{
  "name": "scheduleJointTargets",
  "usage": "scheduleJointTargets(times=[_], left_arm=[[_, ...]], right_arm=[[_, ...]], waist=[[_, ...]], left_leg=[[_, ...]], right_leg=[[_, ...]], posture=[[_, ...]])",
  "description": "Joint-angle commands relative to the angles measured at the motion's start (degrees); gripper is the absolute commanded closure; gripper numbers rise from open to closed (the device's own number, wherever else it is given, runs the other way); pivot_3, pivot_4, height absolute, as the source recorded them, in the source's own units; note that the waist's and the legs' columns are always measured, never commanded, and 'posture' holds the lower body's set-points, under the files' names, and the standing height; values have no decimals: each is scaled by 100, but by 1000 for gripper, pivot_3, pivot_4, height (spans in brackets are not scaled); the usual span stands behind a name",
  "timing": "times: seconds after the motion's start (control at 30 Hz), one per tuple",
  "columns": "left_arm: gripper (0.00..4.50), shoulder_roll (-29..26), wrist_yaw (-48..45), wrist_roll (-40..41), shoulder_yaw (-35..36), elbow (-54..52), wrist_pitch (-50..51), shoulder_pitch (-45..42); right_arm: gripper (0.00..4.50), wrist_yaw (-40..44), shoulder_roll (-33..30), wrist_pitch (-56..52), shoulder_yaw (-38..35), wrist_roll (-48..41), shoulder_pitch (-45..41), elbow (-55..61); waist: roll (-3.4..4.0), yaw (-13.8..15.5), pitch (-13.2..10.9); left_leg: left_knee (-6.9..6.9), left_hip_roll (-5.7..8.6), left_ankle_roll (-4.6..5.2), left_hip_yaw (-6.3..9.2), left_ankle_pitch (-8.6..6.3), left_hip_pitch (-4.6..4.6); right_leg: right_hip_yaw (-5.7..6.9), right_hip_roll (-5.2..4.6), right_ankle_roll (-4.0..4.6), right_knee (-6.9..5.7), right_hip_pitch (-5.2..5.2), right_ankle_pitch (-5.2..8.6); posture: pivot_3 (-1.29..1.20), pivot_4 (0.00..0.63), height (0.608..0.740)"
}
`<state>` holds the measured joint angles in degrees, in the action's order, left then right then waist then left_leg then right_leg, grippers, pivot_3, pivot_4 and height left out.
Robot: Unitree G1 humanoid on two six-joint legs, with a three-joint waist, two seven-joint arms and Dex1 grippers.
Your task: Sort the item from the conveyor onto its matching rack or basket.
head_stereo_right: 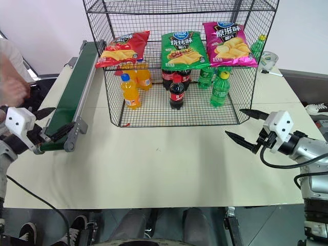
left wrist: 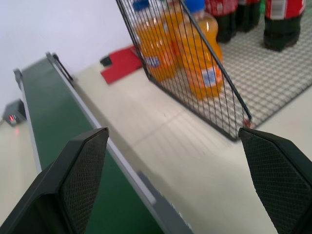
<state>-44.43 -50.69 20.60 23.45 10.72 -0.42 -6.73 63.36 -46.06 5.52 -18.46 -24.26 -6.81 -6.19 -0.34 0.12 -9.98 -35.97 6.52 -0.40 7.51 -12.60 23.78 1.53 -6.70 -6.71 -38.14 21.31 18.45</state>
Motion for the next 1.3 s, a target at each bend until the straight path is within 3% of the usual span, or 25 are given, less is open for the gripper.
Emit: scheduleJointTargets(times=[0.03, 0.67, 1.0, 1.3], left_arm=[[49, -113, -16, -88, 132, -29, -389, 9], [49, 38, -85, 33, 188, -243, -550, 467], [49, 7, -42, -70, 109, -3, -650, 226], [49, 93, -183, 62, 81, 6, -512, 340]], right_arm=[[0, -10, -62, 124, -176, -56, -30, 96], [0, 62, -124, 137, -230, -54, 127, 84], [0, 71, -110, 228, -172, 30, -124, -109], [0, 35, 34, 156, -169, -96, 248, 291]], waist=[[0, 6, 0], [0, 19, 0], [0, 26, 0], [1, 29, 0]], left_leg=[[-1, 0, 0, 0, 0, 0], [2, 1, 0, 0, -1, 0], [2, 1, 1, 0, -1, 0], [2, 0, 1, 0, -1, 0]], right_leg=[[0, 0, 0, 0, 0, 0], [0, -2, 1, 3, 1, 0], [0, -1, 1, 3, 1, 0], [0, -2, 0, 3, 1, 0]], posture=[[0, 150, 740], [0, 150, 740], [0, 150, 740], [0, 150, 740]])
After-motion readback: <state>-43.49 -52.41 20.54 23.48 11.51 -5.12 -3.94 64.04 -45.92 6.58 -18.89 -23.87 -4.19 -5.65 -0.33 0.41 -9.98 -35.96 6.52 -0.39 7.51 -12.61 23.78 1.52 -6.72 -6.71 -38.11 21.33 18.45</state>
